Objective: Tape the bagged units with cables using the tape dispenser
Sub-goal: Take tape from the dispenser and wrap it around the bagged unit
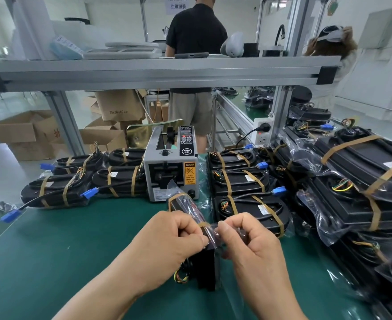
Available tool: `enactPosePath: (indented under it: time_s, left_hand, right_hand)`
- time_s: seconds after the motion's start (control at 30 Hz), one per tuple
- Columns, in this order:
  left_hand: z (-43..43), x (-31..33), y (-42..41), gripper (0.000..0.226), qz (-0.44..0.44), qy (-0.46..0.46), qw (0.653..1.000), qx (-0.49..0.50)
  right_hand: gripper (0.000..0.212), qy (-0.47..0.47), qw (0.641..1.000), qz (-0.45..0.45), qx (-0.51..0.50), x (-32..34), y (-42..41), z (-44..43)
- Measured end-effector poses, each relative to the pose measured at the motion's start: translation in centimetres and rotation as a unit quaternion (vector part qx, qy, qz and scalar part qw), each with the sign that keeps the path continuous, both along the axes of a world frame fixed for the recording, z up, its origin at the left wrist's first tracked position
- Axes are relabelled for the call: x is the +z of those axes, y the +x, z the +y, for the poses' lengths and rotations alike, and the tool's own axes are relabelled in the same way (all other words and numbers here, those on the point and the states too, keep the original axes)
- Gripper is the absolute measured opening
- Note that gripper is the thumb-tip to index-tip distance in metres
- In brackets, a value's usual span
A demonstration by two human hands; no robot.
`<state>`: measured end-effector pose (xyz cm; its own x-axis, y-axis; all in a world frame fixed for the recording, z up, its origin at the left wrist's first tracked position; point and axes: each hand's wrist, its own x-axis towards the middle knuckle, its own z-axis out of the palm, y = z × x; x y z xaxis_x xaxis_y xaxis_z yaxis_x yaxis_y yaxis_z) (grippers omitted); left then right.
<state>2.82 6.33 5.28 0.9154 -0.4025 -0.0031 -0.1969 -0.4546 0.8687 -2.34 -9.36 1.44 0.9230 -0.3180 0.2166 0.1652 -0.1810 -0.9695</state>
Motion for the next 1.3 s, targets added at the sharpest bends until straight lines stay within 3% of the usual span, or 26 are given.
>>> enactPosePath:
  time_s: [0.73,0.93,1.3]
  left_hand:
    - [0.1,-1.0,-0.4,0.019,0.031,-0.106,0.994,0.0]
    - [0.0,-1.3,-0.5,0.015,-0.017,-0.086,0.996,0.009]
    - [0.2,-1.4,-0.5,0.017,-0.027,-0.072,0.997,0.005]
  right_hand:
    - [0.014,-0.017,1.0,-0.007,-0.004,-0.3,0.0,-0.1]
    - [0.014,-0.025,1.0,-0.006,-0.002,-0.3,0.0,-0.1]
    - [0.013,-0.023,1.0,-0.007,0.001,-0.3,0.1,-0.1]
